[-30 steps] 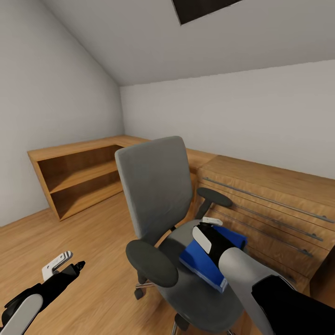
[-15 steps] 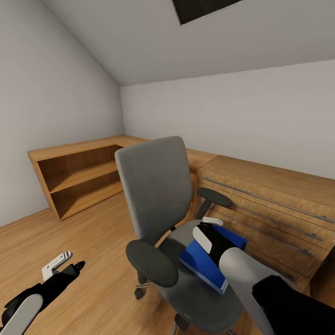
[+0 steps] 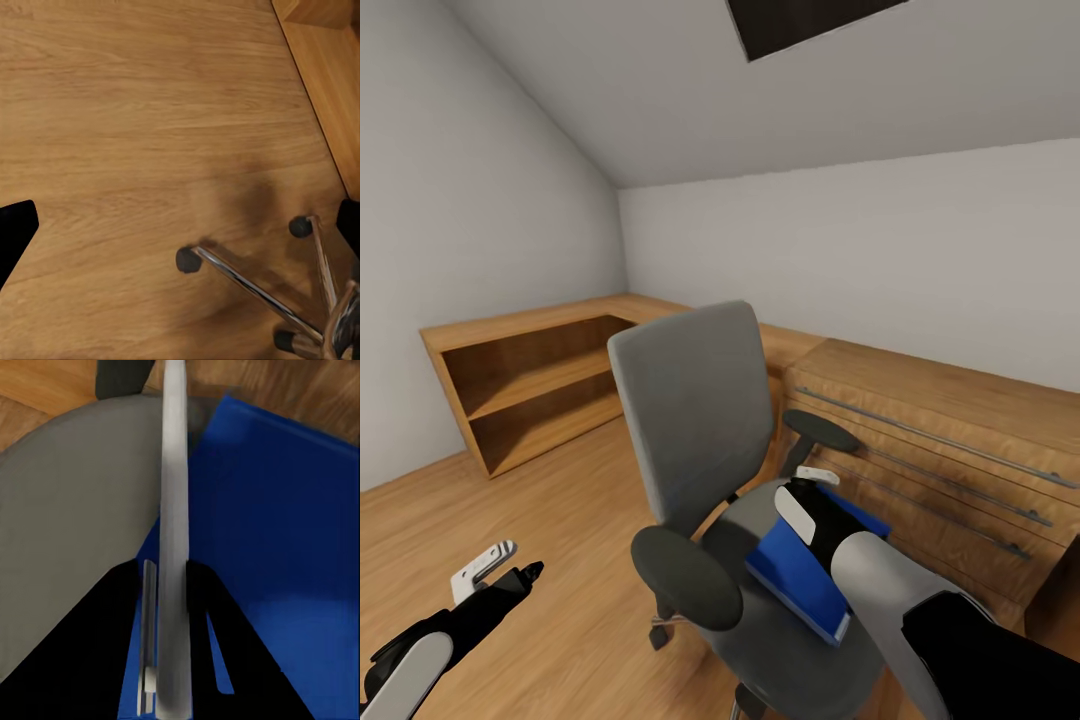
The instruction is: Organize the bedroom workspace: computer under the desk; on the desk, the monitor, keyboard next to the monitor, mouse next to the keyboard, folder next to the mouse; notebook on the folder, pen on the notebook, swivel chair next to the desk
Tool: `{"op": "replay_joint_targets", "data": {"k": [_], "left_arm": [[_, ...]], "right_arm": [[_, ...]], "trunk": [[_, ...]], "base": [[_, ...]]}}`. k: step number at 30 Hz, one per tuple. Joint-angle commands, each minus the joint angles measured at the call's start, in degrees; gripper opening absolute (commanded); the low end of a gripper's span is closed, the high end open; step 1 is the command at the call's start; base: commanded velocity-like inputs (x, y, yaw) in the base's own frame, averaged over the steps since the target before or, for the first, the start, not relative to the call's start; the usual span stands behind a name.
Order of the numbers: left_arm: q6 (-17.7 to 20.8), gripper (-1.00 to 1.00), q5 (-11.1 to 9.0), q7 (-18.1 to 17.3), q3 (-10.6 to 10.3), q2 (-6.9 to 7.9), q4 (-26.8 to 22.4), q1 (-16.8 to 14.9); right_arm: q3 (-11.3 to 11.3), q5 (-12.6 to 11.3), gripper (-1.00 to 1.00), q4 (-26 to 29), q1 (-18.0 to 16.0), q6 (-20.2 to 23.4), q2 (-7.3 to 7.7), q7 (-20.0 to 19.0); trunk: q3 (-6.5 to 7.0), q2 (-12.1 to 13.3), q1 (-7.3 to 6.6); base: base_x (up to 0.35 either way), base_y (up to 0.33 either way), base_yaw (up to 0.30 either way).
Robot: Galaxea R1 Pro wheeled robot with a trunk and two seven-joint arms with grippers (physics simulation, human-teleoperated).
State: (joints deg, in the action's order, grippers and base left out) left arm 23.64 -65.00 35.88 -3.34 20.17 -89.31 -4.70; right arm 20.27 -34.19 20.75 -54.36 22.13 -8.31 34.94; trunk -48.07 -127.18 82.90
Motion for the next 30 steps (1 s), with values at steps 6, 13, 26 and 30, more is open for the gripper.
{"op": "replay_joint_targets", "data": {"k": [6, 13, 26, 30], "left_arm": [[0.08, 1.00, -0.52, 0.57, -0.17, 0.05, 0.06, -0.04], [0.09, 1.00, -0.60, 0.59, -0.18, 0.05, 0.53, -0.04], [0.09, 1.00, -0.58, 0.59, -0.63, 0.05, 1.32, -0.04], [0.09, 1.00, -0.64, 0.59, -0.96, 0.05, 1.99, -0.04]], "right_arm": [[0.48, -0.35, -1.00, 0.11, -0.04, 0.45, 0.03, 0.39], [0.64, -0.44, -1.00, 0.59, -0.04, 0.57, -0.04, 0.39], [0.60, -0.42, -1.00, 2.01, -0.03, 0.59, -0.02, 0.50], [0.49, -0.38, -1.00, 5.54, 0.90, 0.67, 0.16, 0.56]], "trunk": [[1.02, 2.39, -1.33], [2.28, 5.20, -2.87], [4.61, 10.41, -5.73], [5.33, 12.02, -6.60]], "base": [[0.000, 0.000, 0.000], [-0.219, 0.000, 0.000], [-0.149, -0.039, 0.000], [-0.307, -0.060, 0.000]]}}
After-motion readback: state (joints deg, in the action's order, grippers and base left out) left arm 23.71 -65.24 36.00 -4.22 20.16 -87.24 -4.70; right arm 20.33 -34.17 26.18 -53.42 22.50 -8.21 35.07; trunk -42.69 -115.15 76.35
